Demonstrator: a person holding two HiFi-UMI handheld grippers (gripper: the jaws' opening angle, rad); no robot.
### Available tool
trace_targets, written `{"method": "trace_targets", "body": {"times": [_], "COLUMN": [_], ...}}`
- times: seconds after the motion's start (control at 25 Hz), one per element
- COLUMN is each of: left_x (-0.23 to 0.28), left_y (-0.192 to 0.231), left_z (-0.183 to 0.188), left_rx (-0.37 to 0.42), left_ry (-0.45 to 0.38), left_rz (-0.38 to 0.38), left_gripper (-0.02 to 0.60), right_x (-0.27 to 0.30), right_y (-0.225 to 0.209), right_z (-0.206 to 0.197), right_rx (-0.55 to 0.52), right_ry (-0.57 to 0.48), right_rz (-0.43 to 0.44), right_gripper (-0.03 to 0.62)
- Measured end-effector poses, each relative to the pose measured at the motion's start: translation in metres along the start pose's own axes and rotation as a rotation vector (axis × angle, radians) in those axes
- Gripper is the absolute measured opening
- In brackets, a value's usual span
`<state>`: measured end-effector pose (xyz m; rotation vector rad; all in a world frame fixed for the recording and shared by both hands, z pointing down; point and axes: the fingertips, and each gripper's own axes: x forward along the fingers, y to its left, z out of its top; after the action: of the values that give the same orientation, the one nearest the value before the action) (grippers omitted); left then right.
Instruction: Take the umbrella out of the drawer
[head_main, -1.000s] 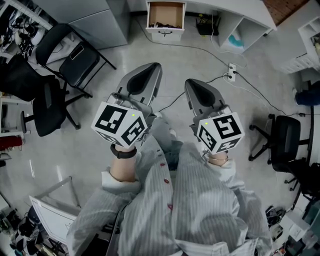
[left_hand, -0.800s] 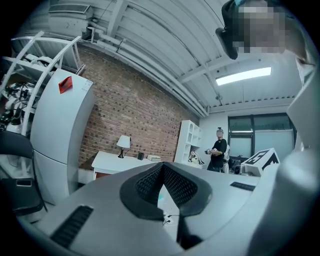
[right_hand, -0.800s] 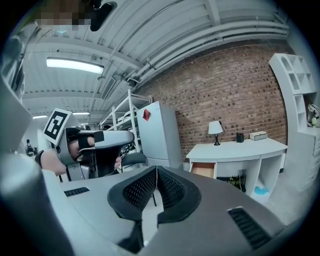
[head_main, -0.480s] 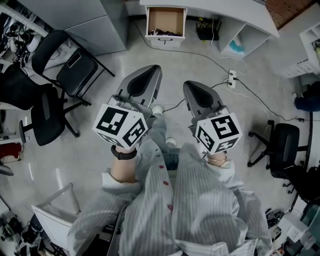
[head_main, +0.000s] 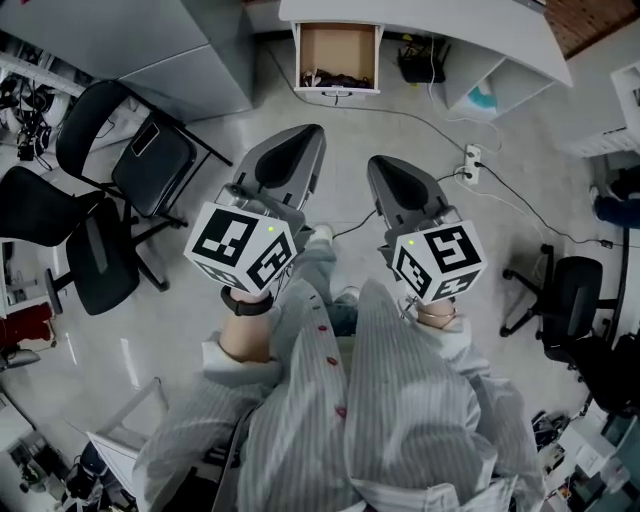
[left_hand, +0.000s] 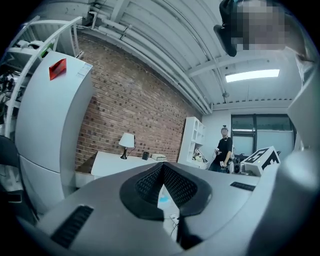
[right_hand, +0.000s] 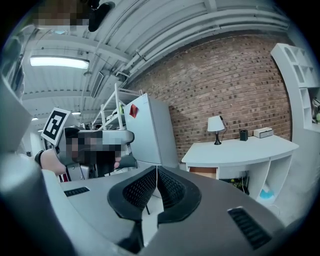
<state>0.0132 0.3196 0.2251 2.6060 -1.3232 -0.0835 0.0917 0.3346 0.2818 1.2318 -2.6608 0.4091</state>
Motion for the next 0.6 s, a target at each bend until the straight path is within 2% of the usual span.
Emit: {"method": "trace_targets", "body": {"times": [0.32,0.6], "left_x": [0.034,0.048], "left_y": [0.054,0.080], "left_z": [0.011,0.005], "left_rx": [-0.001,-0.023], "left_ry": [0.008,0.022], "left_rz": [-0.044,-0.074], "left_gripper": [0.009,0.009], "right_x": [0.058,0.082], "right_y": [-0.020,-0.029], "right_z": [0.014,0.011], "right_rx": [0.018,0.030], "right_ry": [0.004,0.026], "right_rz": [-0.047,-0.089], "right_gripper": [0.035,0.037]}}
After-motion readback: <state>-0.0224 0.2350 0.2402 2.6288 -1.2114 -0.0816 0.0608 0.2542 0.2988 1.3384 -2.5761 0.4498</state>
